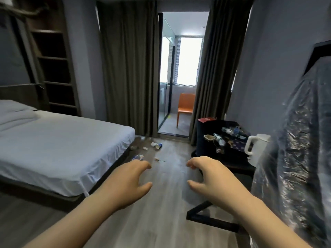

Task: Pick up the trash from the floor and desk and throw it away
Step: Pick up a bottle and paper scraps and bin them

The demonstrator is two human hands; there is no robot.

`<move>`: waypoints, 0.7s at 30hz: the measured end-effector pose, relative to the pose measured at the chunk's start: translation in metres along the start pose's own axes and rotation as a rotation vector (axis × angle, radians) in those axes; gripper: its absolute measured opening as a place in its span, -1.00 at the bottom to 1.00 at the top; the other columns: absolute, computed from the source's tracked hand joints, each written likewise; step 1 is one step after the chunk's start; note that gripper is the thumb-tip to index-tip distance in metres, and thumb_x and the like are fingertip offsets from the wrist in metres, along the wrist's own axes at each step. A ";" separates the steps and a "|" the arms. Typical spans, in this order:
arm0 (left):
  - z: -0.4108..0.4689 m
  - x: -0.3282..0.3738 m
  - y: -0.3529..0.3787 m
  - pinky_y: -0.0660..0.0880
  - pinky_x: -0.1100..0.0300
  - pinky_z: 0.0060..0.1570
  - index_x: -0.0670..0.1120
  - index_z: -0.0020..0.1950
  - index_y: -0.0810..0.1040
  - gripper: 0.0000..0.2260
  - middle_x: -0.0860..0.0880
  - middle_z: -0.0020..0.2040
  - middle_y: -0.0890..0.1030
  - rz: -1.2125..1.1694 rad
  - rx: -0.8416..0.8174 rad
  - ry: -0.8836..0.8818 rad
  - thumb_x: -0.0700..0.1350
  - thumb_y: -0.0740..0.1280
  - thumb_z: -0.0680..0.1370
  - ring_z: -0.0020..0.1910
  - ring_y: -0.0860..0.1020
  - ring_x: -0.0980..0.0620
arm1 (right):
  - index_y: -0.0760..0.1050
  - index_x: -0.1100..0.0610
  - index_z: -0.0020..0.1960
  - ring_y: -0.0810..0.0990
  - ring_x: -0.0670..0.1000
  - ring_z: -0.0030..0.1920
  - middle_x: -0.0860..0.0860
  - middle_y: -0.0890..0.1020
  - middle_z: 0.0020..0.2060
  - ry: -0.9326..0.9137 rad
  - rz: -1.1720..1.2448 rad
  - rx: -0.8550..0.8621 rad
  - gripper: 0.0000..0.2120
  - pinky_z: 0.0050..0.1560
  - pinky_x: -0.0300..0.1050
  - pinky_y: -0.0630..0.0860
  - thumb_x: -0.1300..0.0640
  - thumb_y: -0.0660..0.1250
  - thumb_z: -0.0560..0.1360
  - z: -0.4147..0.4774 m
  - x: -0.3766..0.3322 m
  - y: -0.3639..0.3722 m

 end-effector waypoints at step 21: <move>0.259 -0.314 0.091 0.40 0.21 0.20 0.10 0.34 0.39 -0.58 0.11 0.25 0.48 -0.038 -0.210 -0.136 0.15 0.29 0.50 0.21 0.46 0.13 | 0.43 -0.10 0.30 0.48 -0.16 0.14 -0.16 0.52 0.14 0.117 0.085 -0.201 -0.56 0.10 -0.23 0.45 -0.07 0.34 0.43 0.383 0.030 0.192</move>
Point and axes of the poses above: each hand's wrist, its own z-axis towards the middle knuckle, its own y-axis out of the palm, x = y × z, the point moved 4 cm from there along z, towards the middle knuckle
